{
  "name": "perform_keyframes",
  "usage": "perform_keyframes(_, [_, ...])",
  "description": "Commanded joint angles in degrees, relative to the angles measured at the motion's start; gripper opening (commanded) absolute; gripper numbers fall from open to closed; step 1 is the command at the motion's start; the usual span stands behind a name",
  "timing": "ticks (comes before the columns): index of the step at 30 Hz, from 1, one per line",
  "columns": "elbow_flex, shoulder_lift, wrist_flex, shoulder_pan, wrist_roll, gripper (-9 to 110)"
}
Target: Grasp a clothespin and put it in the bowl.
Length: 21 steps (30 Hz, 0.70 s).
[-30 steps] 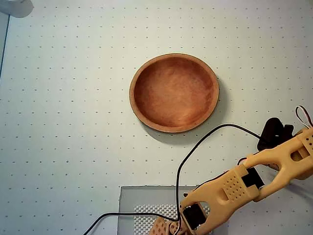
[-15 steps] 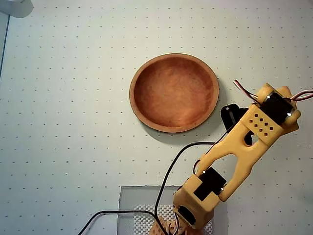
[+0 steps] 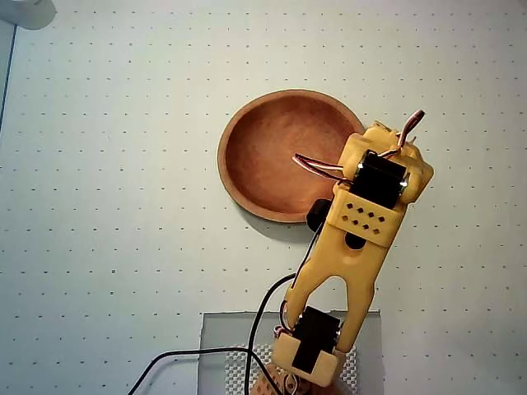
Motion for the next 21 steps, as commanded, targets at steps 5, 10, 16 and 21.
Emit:
perform_keyframes(5, [7.9, 6.9, 1.6, -14.0, -0.5, -3])
perform_keyframes(10, [8.1, 6.9, 1.6, -18.9, -0.5, -3])
perform_keyframes(16, [8.8, 6.8, 1.6, -20.4, -7.1, -3])
perform_keyframes(21, [8.8, 6.6, 1.6, -20.5, -12.9, -3])
